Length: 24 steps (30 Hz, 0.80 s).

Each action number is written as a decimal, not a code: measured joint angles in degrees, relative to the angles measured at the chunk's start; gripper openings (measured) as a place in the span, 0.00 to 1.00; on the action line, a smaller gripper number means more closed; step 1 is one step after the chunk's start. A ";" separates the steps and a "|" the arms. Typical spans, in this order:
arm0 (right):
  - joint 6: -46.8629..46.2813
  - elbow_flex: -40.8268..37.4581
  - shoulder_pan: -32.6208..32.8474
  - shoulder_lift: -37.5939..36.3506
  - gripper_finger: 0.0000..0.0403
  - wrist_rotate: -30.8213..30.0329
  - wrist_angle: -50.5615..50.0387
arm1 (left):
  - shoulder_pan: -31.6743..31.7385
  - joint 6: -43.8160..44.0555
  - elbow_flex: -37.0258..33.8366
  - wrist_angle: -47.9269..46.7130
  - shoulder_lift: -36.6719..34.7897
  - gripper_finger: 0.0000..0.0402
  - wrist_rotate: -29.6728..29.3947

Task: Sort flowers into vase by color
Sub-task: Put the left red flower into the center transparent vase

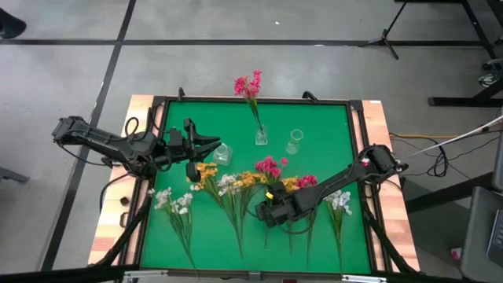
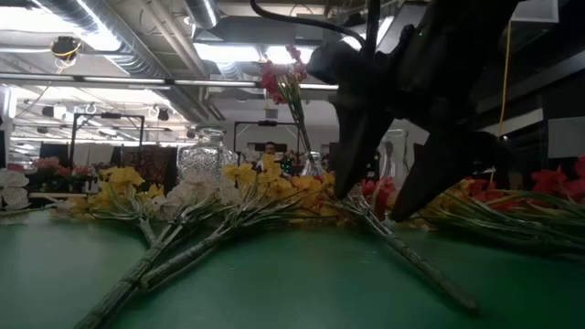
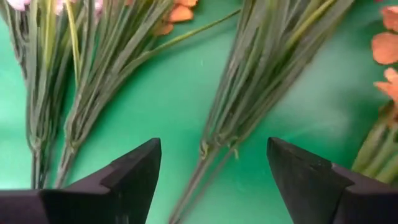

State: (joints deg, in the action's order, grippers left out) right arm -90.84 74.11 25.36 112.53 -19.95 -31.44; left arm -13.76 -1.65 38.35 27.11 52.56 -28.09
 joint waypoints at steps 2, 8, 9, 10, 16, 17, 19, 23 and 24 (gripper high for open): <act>-0.43 -0.03 0.00 0.29 0.72 -0.50 -0.61 | 0.00 0.00 -0.04 -0.75 0.00 0.16 0.00; -1.95 0.01 0.00 1.80 0.72 -0.59 0.19 | -0.02 0.00 -0.04 -1.88 -0.02 0.16 0.02; -1.99 0.07 0.00 1.88 0.72 -0.63 0.15 | -0.02 0.00 -0.04 -2.09 0.00 0.16 0.00; -2.02 0.04 0.01 1.90 0.72 -0.57 0.14 | -0.01 0.00 -0.04 -2.14 0.00 0.16 0.00; -3.46 0.24 0.08 3.41 0.65 -0.92 -0.11 | -0.02 0.00 -0.04 -2.24 0.00 0.16 0.02; -3.45 0.24 0.11 3.46 0.62 -1.01 -0.18 | -0.02 0.00 -0.04 -2.23 0.00 0.16 0.02; -3.41 0.17 0.11 3.49 0.55 -0.98 -0.53 | -0.02 0.00 -0.04 -2.22 0.00 0.16 0.02; -2.93 0.11 0.11 3.58 0.39 -1.19 -1.49 | -0.02 0.00 -0.04 -2.23 0.00 0.16 0.02; -2.45 0.10 0.11 3.60 0.35 -1.06 -1.67 | -0.02 0.00 -0.04 -2.24 0.00 0.16 0.02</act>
State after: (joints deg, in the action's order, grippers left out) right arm -93.29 74.21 25.47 116.13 -21.01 -33.11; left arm -13.78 -1.65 38.30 24.86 52.56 -28.08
